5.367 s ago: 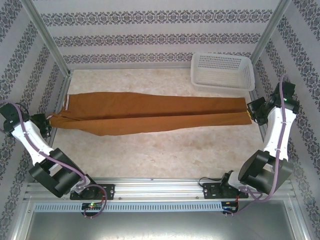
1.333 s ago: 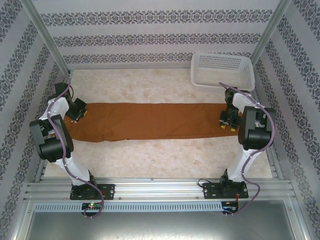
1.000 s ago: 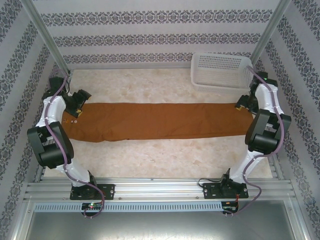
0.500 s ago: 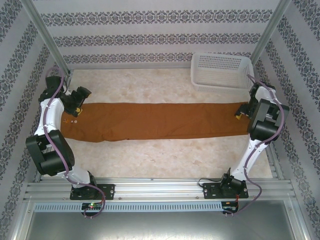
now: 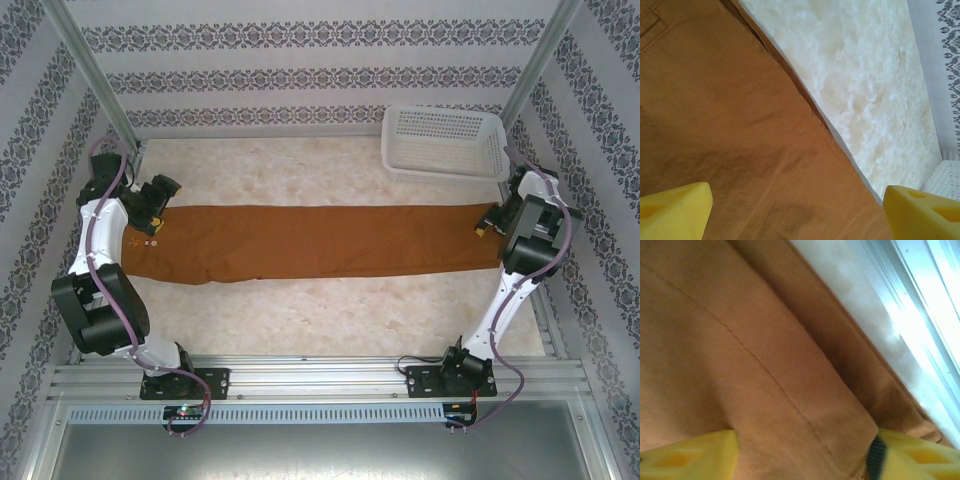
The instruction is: Roll up the long pants
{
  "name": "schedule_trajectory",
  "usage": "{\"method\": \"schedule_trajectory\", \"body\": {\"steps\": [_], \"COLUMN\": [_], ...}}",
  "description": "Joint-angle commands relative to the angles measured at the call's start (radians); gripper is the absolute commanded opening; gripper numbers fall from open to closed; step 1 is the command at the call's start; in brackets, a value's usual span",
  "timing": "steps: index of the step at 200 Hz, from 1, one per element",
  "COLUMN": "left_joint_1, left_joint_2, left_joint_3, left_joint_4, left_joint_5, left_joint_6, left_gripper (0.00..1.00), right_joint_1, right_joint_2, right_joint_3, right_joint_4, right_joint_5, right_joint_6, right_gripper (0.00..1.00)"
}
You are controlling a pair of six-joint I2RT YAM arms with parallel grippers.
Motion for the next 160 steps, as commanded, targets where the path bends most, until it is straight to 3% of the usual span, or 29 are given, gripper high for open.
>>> {"method": "schedule_trajectory", "body": {"steps": [1, 19, 36, 89, 120, 139, 146, 160], "left_joint_1": [0.003, 0.002, 0.002, 0.003, 0.002, 0.002, 0.003, 0.003], "left_joint_2": [-0.036, -0.043, -0.055, -0.064, -0.075, -0.078, -0.079, -0.083], "left_joint_3": [-0.009, -0.012, -0.016, -0.014, -0.014, -0.008, -0.004, 0.005], "left_joint_4": [-0.029, -0.031, -0.039, -0.052, -0.032, -0.028, -0.031, -0.040], "left_joint_5": [-0.011, -0.009, -0.013, -0.010, 0.015, 0.032, 0.037, 0.042], "left_joint_6": [-0.019, -0.015, -0.005, 0.008, -0.006, -0.012, -0.013, -0.014], "left_gripper": [0.89, 0.89, 0.89, 0.89, 0.88, 0.76, 0.65, 0.33], "right_joint_1": [-0.031, -0.043, -0.050, -0.043, -0.040, -0.041, -0.039, -0.032], "right_joint_2": [0.091, 0.084, 0.069, -0.050, -0.233, -0.362, -0.408, -0.495], "right_joint_3": [-0.044, -0.063, -0.091, -0.151, -0.145, -0.112, -0.093, -0.040], "right_joint_4": [0.060, 0.069, 0.080, 0.056, -0.025, -0.079, -0.103, -0.145], "right_joint_5": [0.044, 0.012, -0.002, -0.028, 0.006, -0.037, -0.048, -0.035], "right_joint_6": [0.007, -0.002, 0.002, 0.054, 0.102, 0.118, 0.124, 0.129], "right_gripper": [0.54, 0.37, 0.00, 0.00, 0.00, 0.00, 0.00, 0.00]}}
